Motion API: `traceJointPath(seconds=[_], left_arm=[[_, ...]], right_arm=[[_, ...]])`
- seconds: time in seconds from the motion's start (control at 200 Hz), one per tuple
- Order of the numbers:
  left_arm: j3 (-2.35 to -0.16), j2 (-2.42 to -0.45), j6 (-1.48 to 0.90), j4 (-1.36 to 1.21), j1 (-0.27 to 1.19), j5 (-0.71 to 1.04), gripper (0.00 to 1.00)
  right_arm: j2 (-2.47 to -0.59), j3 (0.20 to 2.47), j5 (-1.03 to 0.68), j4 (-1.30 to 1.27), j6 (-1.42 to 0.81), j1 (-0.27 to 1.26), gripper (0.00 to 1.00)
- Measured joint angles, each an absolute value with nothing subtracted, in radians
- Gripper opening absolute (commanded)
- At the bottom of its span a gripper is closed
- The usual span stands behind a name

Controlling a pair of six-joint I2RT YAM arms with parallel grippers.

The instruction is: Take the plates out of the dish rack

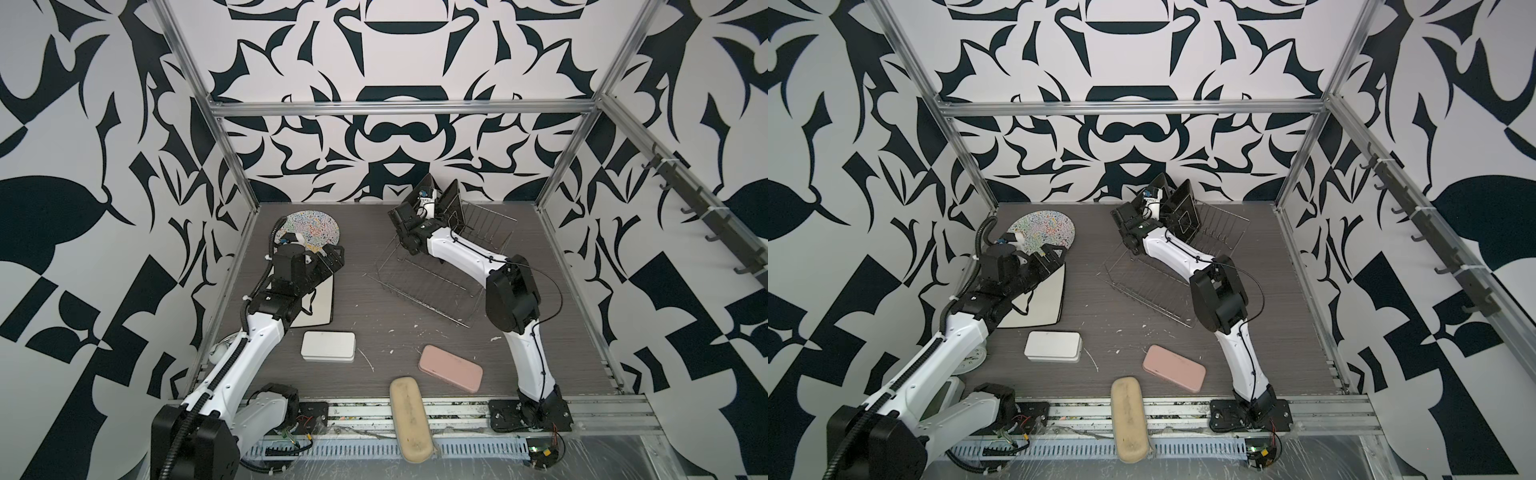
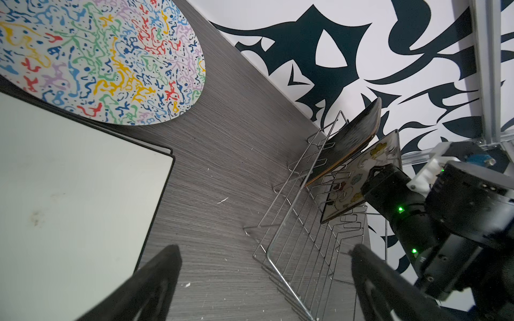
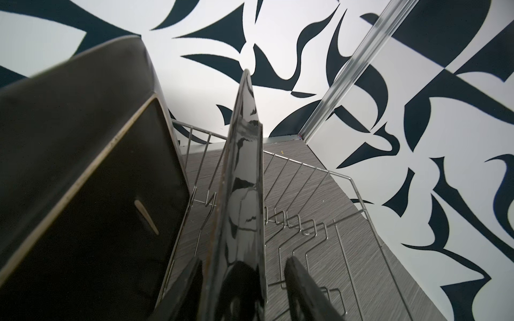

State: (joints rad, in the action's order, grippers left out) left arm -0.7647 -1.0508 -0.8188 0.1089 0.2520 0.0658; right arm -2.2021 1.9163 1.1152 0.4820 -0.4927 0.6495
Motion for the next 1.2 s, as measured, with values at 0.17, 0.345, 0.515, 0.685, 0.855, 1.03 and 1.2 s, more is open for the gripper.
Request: traceJointPath(seconds=[0.17,0.345,0.515,0.685,0.855,1.03,1.2], left_arm=[[-0.765,-1.051,-0.819,0.109,0.252,0.065,0.99],[-0.765,-1.051,-0.819,0.109,0.254,0.065,0.99],[-0.765,-1.05,-0.82,0.109,0.254,0.063,0.99],[-0.765,-1.05,-0.821,0.109,0.254,0.06,0.99],[-0.765,-1.05,-0.822,0.109,0.254,0.056,0.99],[-0.765,-1.05,-0.822,0.109,0.254,0.052,0.99],[-0.765,-1.046,-0.823,0.109,0.254,0.043,0.99]], right_arm=[[-2.212,1.916,1.108,0.501,-0.514,0.648,0.46],[-2.214,1.916,1.104,0.508,-0.524,0.648,0.39],[-2.214,1.916,1.104,0.511,-0.525,0.648,0.34],[-2.214,1.916,1.106,0.511,-0.527,0.648,0.31],[-2.214,1.917,1.114,0.511,-0.525,0.648,0.25],[-2.217,1.917,1.157,0.514,-0.541,0.648,0.21],[-2.223,1.917,1.188,0.515,-0.548,0.646,0.19]])
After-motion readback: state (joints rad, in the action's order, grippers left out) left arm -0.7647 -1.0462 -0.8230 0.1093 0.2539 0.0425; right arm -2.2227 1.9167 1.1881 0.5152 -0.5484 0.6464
